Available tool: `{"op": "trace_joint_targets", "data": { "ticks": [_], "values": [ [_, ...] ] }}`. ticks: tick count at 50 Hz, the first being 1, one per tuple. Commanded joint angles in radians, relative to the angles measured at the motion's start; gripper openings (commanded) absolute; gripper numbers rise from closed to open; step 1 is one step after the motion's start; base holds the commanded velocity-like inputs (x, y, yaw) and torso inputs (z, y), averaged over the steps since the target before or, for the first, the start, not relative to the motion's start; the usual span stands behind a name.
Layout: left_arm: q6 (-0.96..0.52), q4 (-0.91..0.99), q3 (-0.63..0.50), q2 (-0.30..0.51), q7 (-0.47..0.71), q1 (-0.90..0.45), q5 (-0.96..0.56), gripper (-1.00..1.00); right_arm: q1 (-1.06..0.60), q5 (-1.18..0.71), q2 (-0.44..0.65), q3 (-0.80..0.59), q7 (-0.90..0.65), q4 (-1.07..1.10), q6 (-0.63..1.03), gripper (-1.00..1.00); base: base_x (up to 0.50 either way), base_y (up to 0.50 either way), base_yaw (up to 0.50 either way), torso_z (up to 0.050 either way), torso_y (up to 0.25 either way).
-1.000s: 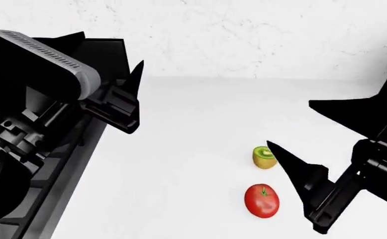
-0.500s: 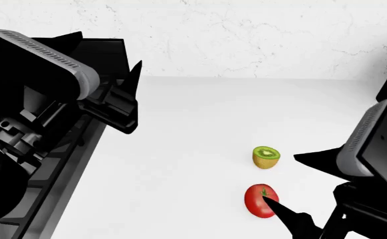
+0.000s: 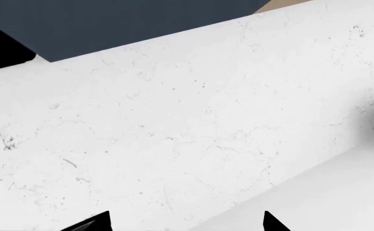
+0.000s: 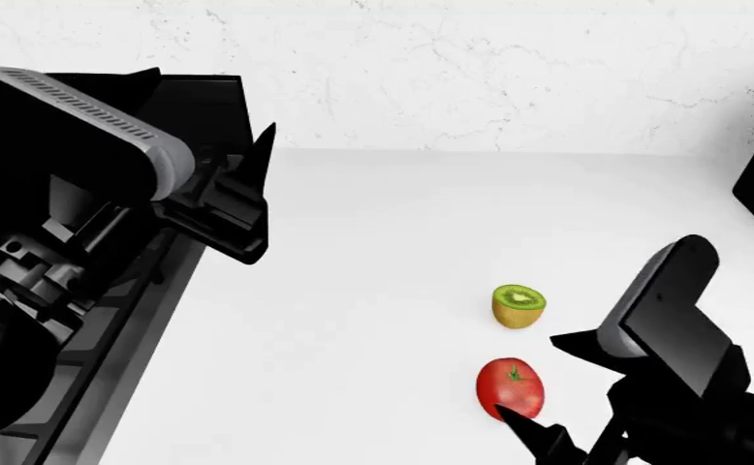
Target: Pick the tomato, kiwi from the counter and place them in the cabinet. Then close the cabinet.
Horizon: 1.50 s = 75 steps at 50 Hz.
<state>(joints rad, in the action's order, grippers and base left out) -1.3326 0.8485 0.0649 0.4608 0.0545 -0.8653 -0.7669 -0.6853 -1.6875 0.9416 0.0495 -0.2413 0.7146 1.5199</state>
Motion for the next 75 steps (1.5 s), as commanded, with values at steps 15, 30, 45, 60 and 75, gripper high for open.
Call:
{"op": "trace_joint_targets", "data": {
  "ticks": [15, 30, 45, 60, 75],
  "values": [
    [0.060, -0.024, -0.012, 0.011, 0.002, 0.036, 0.009, 1.00, 0.130, 0.398, -0.058, -0.142, 0.229, -0.032, -0.120, 1.00, 0.00, 0.00, 0.00, 0.000, 0.000],
    [0.058, -0.022, -0.013, 0.015, 0.013, 0.034, -0.003, 1.00, 0.192, 0.441, -0.033, -0.188, 0.243, -0.050, -0.142, 1.00, 0.00, 0.00, 0.00, 0.000, 0.000],
    [0.081, -0.031, -0.016, 0.026, 0.015, 0.051, -0.001, 1.00, 0.158, 0.415, -0.034, -0.155, 0.216, -0.040, -0.175, -1.00, 0.00, 0.00, 0.00, 0.000, 0.000],
    [0.111, -0.028, -0.019, 0.037, 0.018, 0.088, 0.007, 1.00, -0.001, 0.300, -0.026, -0.037, 0.069, 0.037, -0.208, -1.00, 0.00, 0.00, 0.00, 0.000, 0.000],
    [0.118, -0.016, -0.019, 0.043, 0.023, 0.096, -0.006, 1.00, -0.333, 0.186, -0.135, -0.092, -0.152, 0.021, -0.199, -1.00, 0.00, 0.00, 0.00, 0.000, 0.000]
  ]
}}
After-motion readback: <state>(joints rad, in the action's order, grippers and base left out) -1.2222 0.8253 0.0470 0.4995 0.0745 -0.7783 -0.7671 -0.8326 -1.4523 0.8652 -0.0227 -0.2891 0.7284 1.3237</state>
